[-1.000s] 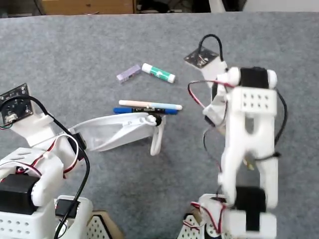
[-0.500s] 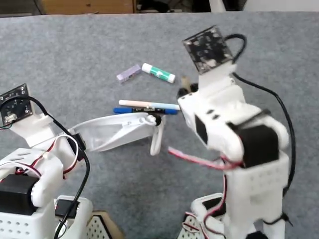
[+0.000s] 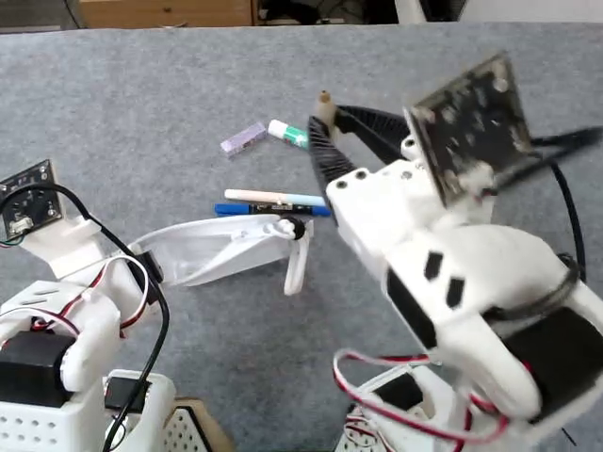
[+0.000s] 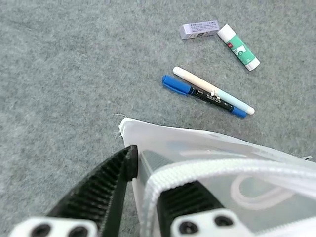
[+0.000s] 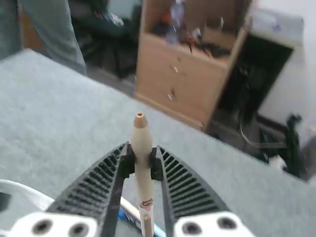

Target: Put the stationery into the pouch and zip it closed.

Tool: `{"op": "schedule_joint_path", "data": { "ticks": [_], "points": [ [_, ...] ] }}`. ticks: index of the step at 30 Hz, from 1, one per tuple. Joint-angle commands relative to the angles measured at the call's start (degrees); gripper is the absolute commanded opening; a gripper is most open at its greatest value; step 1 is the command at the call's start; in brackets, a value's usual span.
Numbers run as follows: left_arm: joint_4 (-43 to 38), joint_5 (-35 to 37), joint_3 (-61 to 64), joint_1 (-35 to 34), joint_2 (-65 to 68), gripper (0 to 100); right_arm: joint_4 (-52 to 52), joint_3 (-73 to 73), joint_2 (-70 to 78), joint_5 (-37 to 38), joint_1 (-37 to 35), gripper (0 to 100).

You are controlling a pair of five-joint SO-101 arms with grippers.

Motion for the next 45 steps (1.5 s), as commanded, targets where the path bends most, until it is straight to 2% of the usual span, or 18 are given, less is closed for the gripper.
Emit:
{"op": "schedule_joint_path", "data": {
  "ticks": [1, 6, 14, 21, 28, 33, 45],
  "points": [
    [-0.8, -0.7, 2.5, -0.6, 0.7, 3, -1.0, -9.4, 2.8, -0.3, -4.9, 1.2],
    [-1.5, -0.7, 2.7, -0.7, 0.7, 3, -0.9, -14.7, 6.0, -0.3, -13.6, 1.2],
    [-2.4, -0.7, 4.4, -0.7, 0.7, 3, 1.5, -14.6, 7.7, -0.1, -28.2, 1.2],
    [-3.5, -0.7, 5.0, -0.7, 0.7, 3, 5.7, -14.4, 9.5, 3.8, -34.4, 1.2],
    [-3.4, -0.7, 4.6, -0.7, 0.5, 3, 6.2, -13.4, 11.0, 7.4, -35.1, 1.2],
    [-3.1, -0.7, 5.0, -0.7, 0.3, 3, 2.3, -8.9, 10.8, 9.6, -35.0, 1.2],
    [-3.1, -0.7, 5.0, -0.7, 0.3, 3, -4.7, -8.7, 11.1, 9.6, -35.0, 1.2]
  ]
}}
